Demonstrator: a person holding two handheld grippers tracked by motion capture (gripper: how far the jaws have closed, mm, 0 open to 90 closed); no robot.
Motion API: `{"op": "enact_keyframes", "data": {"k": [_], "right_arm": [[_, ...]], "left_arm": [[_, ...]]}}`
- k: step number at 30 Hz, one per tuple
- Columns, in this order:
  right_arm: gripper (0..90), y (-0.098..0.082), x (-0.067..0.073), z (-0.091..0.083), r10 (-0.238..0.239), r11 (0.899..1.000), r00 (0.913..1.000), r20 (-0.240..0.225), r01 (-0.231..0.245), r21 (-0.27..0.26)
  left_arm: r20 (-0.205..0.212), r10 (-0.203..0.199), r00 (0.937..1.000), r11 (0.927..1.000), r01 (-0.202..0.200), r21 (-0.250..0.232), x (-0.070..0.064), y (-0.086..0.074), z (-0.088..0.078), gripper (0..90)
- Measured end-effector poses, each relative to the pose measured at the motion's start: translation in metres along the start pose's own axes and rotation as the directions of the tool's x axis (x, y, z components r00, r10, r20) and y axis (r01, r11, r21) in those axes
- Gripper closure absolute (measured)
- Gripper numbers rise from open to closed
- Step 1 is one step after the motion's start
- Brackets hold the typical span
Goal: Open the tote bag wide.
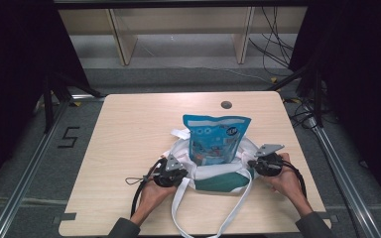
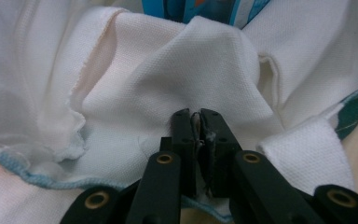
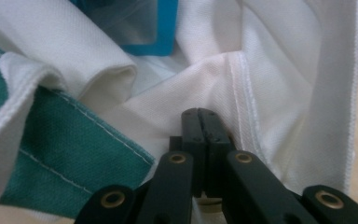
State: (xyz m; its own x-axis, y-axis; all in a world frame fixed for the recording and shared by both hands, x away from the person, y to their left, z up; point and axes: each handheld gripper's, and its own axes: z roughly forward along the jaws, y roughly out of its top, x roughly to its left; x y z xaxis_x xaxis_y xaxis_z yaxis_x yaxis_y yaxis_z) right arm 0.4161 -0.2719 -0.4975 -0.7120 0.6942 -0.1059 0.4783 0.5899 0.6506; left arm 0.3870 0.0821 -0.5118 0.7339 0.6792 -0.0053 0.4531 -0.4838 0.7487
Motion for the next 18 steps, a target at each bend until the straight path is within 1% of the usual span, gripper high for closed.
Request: {"op": "enact_keyframes", "data": {"k": [1, 3, 4, 5, 6, 7, 8, 10, 11, 12, 13, 14, 15, 16, 17, 18], "right_arm": [[90.0, 0.002, -0.003, 0.001, -0.004, 1.0, 1.0, 0.002, 0.004, 0.013], [90.0, 0.008, -0.011, 0.007, -0.003, 1.0, 1.0, 0.006, 0.003, 0.007], [90.0, 0.009, -0.012, 0.01, 0.012, 1.0, 0.9998, 0.015, -0.012, -0.007], [90.0, 0.012, -0.015, 0.013, 0.005, 1.0, 0.9998, 0.017, -0.005, -0.003], [90.0, 0.016, -0.017, 0.016, 0.004, 1.0, 0.9997, 0.025, -0.004, 0.0], [90.0, 0.018, -0.019, 0.02, 0.005, 1.0, 0.9994, 0.034, -0.004, -0.019], [90.0, 0.021, -0.021, 0.022, -0.004, 1.0, 0.9995, 0.032, 0.004, -0.01], [90.0, 0.026, -0.025, 0.028, 0.012, 1.0, 0.9991, 0.04, -0.011, -0.025], [90.0, 0.029, -0.027, 0.029, 0.011, 1.0, 0.9994, 0.034, -0.011, -0.007], [90.0, 0.031, -0.027, 0.032, 0.016, 1.0, 0.9992, 0.038, -0.015, -0.02], [90.0, 0.034, -0.027, 0.038, 0.011, 1.0, 0.9988, 0.049, -0.009, -0.023], [90.0, 0.037, -0.026, 0.041, 0.008, 1.0, 0.9982, 0.059, -0.007, -0.024], [90.0, 0.04, -0.026, 0.043, -0.003, 1.0, 0.9976, 0.07, 0.004, -0.013], [90.0, 0.042, -0.025, 0.044, -0.003, 1.0, 0.9973, 0.074, 0.004, -0.013], [90.0, 0.043, -0.024, 0.047, 0.007, 1.0, 0.9969, 0.079, -0.006, -0.019], [90.0, 0.045, -0.025, 0.048, -0.004, 1.0, 0.997, 0.078, 0.006, -0.022]], "left_arm": [[-0.003, 0.002, 1.0, 1.0, -0.002, -0.002, 0.003, 0.001, 0.002, 83.9], [-0.014, -0.008, 0.9999, 1.0, 0.007, -0.005, 0.007, 0.003, 0.005, 84.0], [-0.016, -0.01, 0.9998, 0.9999, 0.01, -0.006, 0.01, 0.005, 0.006, 84.0], [-0.021, 0.0, 0.9998, 1.0, 0.0, -0.002, 0.012, 0.006, 0.008, 84.0], [-0.04, 0.027, 0.9988, 0.9995, -0.027, 0.014, 0.015, 0.009, 0.008, 84.0], [-0.054, 0.035, 0.998, 0.9993, -0.034, 0.013, 0.017, 0.01, 0.01, 84.1], [-0.051, 0.03, 0.9982, 0.9994, -0.029, 0.018, 0.022, 0.01, 0.01, 84.1], [-0.053, 0.005, 0.9986, 1.0, -0.005, 0.006, 0.027, 0.01, 0.012, 84.2], [-0.058, 0.01, 0.9983, 0.9999, -0.01, 0.01, 0.029, 0.011, 0.012, 84.1], [-0.06, 0.014, 0.9981, 0.9999, -0.014, 0.01, 0.031, 0.011, 0.013, 84.2], [-0.069, -0.003, 0.9976, 1.0, 0.003, -0.006, 0.032, 0.011, 0.014, 84.1], [-0.078, -0.01, 0.9969, 0.9999, 0.009, -0.012, 0.034, 0.011, 0.015, 84.1], [-0.084, -0.006, 0.9964, 0.9999, 0.006, -0.009, 0.036, 0.011, 0.015, 84.0], [-0.09, -0.019, 0.9958, 0.9997, 0.018, -0.015, 0.038, 0.011, 0.016, 84.0], [-0.096, -0.021, 0.9951, 0.9997, 0.019, -0.015, 0.04, 0.011, 0.015, 84.0], [-0.096, -0.025, 0.9951, 0.9996, 0.025, -0.01, 0.042, 0.011, 0.015, 83.9]]}}
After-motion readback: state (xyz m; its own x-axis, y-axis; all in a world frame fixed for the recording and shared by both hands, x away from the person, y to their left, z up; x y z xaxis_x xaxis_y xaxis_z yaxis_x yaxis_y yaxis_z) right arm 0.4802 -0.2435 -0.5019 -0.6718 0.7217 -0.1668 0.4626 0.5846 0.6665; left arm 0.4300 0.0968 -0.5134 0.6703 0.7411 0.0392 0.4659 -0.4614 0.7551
